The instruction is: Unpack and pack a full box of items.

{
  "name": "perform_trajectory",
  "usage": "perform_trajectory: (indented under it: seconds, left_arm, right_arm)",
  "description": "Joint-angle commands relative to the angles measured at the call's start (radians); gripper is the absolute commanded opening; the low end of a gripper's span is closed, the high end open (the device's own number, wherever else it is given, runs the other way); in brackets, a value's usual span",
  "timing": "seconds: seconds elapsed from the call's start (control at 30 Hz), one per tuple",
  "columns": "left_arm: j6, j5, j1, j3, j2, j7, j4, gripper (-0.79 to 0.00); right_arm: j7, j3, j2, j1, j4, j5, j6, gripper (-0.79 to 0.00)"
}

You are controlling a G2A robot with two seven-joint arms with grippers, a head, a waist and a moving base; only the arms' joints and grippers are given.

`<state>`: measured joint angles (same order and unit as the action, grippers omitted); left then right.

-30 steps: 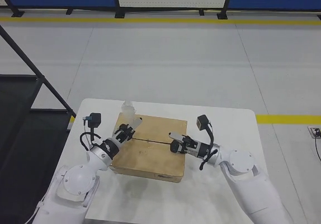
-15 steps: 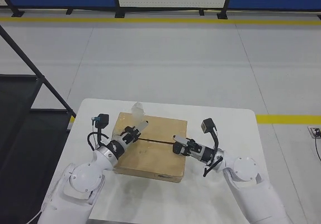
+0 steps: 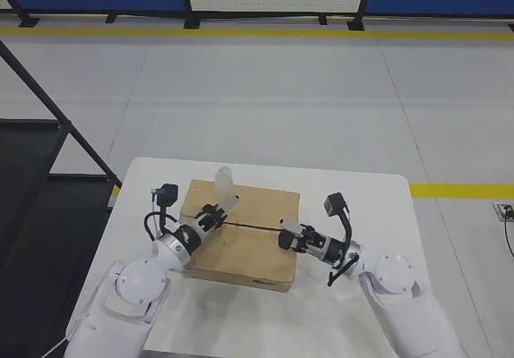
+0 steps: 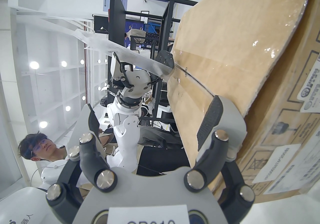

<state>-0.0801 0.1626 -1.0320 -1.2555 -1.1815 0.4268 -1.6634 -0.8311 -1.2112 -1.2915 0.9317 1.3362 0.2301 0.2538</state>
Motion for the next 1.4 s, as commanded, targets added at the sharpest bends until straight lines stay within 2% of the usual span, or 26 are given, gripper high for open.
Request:
perform_trajectory:
  seconds: [0.0, 0.17, 0.33, 0.43, 0.53, 0.6, 0.93, 1.03, 1.1, 1.37]
  left_arm:
    - [-0.001, -0.004, 0.002, 0.002, -0.002, -0.006, 0.007, 0.0]
    - [-0.008, -0.012, 0.004, 0.004, -0.005, -0.023, 0.02, 0.0]
    - [0.0, -0.004, -0.001, 0.004, -0.006, -0.022, 0.02, 0.0]
    - [0.002, 0.01, -0.004, 0.006, -0.007, -0.021, 0.016, 0.0]
    - [0.003, 0.028, -0.006, 0.009, -0.006, -0.011, 0.012, 0.0]
    - [0.003, 0.036, -0.008, 0.011, -0.006, -0.005, 0.009, 0.0]
    - [0.002, 0.075, -0.012, 0.022, -0.009, -0.009, 0.0, 0.0]
    - [0.004, 0.082, -0.011, 0.025, -0.01, -0.005, 0.0, 0.0]
    - [0.004, 0.085, -0.009, 0.026, -0.01, -0.001, 0.002, 0.0]
    - [0.01, 0.092, -0.006, 0.032, -0.013, 0.013, 0.01, 0.0]
  right_arm:
    - [0.0, -0.001, 0.001, 0.002, 0.0, 0.002, 0.002, 0.0]
    - [0.002, -0.002, 0.003, 0.005, 0.002, 0.005, 0.008, 0.0]
    - [0.057, -0.004, 0.001, 0.018, 0.039, 0.011, 0.106, 0.0]
    - [0.113, -0.002, 0.002, 0.022, 0.094, -0.056, 0.139, 0.0]
    - [0.161, 0.013, 0.003, 0.016, 0.182, -0.194, 0.106, 0.0]
    - [0.186, 0.026, 0.004, -0.001, 0.22, -0.283, 0.006, 0.0]
    - [0.208, 0.036, 0.002, -0.006, 0.232, -0.307, 0.017, 0.0]
    - [0.239, 0.071, -0.002, -0.037, 0.234, -0.395, 0.079, 0.0]
    - [0.288, 0.099, -0.007, -0.065, 0.236, -0.491, 0.076, 0.0]
    - [0.44, 0.205, -0.034, -0.179, 0.235, -0.784, -0.035, 0.0]
